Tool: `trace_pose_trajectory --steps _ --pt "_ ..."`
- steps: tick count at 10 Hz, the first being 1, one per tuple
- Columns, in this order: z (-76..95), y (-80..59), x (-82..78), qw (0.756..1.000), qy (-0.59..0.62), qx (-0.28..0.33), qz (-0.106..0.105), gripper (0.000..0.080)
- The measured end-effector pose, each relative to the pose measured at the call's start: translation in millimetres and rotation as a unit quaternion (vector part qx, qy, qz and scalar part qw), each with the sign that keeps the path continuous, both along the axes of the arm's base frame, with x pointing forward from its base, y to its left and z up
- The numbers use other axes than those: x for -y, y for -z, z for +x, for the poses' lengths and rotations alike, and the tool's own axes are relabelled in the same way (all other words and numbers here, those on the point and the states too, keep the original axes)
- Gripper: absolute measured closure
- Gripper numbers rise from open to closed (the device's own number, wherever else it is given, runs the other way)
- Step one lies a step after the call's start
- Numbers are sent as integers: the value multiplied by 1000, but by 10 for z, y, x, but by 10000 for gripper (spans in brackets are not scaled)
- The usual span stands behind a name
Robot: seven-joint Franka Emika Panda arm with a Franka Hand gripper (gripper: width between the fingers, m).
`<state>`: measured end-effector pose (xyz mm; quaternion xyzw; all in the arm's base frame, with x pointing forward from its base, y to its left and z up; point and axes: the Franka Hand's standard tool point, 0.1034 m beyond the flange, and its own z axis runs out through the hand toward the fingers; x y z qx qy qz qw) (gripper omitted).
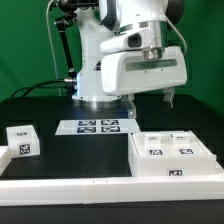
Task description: Assemble cabinet
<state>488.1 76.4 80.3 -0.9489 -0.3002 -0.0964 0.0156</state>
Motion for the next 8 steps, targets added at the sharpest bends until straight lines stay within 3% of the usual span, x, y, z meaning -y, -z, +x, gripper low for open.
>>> trace_pose_trajectory --steps 6,8 --pt "14 16 -8 977 204 -18 51 3" --pt "-38 57 -106 963 260 -43 53 3"
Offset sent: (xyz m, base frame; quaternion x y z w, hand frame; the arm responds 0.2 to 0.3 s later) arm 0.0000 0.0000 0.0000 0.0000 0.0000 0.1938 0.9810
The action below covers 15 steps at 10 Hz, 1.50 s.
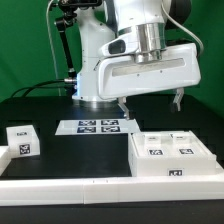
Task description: Assemble cabinet
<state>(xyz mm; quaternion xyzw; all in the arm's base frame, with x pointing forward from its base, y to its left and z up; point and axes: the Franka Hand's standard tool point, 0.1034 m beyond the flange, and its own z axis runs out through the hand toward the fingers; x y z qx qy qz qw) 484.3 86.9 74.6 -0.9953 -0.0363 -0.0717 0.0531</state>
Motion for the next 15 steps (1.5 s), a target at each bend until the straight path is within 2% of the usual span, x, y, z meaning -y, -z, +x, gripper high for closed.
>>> trace_pose_trajectory --steps 1,5,11,12,15 --pt "34 53 -51 1000 7 -7 -6 3" --pt "118 300 61 1000 3 -7 -27 3" --pt "93 345 56 1000 18 -6 -24 3" --pt "-1 406 -8 999 35 -17 -24 3" --pt "-19 618 32 998 49 -33 -26 3"
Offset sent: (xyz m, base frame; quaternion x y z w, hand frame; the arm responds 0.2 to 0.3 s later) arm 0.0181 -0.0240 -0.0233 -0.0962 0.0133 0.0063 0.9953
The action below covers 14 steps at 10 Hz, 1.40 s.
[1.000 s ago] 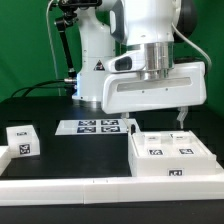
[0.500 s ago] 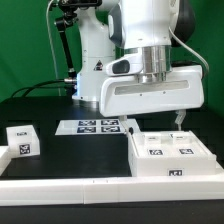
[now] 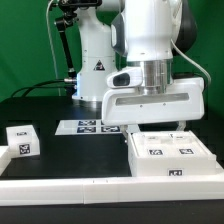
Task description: Assemble cabinet
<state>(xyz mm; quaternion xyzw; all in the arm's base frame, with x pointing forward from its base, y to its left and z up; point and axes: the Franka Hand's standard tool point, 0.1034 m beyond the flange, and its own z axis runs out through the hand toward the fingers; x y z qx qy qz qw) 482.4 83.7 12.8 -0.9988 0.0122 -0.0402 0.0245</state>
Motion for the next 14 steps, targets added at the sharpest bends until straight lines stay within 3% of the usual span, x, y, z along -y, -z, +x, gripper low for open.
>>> trace_pose_trajectory --steps 5,11,13,14 --pt "136 61 1 1000 -3 4 0 3" --pt "154 79 -7 1000 -8 4 0 5" --pt "137 84 -43 1000 -12 4 -1 330" --pt "133 86 -46 1000 -13 3 -1 330"
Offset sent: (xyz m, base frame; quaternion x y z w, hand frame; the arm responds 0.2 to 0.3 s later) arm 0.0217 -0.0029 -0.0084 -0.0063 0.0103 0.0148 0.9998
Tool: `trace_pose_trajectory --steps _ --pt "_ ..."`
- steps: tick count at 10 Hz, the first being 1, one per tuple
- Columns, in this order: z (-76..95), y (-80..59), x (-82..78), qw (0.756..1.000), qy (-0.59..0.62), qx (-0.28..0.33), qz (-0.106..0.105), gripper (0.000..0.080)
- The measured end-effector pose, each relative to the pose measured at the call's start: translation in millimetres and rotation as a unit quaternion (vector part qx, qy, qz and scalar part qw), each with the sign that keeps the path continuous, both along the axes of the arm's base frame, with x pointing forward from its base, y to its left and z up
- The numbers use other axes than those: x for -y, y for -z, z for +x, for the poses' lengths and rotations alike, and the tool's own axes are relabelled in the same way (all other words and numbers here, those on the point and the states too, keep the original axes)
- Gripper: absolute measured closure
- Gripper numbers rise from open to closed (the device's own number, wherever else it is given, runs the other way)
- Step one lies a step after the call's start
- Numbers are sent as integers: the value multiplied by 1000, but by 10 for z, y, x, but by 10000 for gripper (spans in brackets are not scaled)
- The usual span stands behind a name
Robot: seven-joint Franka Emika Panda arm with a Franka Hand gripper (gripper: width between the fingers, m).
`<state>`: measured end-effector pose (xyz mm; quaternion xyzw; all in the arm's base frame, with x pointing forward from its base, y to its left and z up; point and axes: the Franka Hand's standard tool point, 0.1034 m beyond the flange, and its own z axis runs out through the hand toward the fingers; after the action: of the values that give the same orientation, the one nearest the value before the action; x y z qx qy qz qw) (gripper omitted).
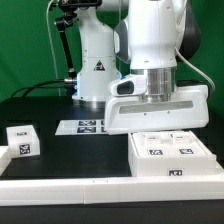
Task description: Assemble cabinet
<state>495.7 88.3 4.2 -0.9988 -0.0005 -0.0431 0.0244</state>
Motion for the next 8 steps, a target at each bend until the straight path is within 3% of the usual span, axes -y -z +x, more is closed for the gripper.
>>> trace_pose_trajectory --steps 1,2,3,4,8 --pt "-3 1 -2 1000 0 0 0 514" --pt "-10 5 -3 1000 -1 -1 0 514" --pt "-13 6 -8 1000 -2 -1 0 705" --pt "-15 7 -10 1000 -3 -1 0 779" --pt "-26 13 -2 1000 -12 -2 -1 797"
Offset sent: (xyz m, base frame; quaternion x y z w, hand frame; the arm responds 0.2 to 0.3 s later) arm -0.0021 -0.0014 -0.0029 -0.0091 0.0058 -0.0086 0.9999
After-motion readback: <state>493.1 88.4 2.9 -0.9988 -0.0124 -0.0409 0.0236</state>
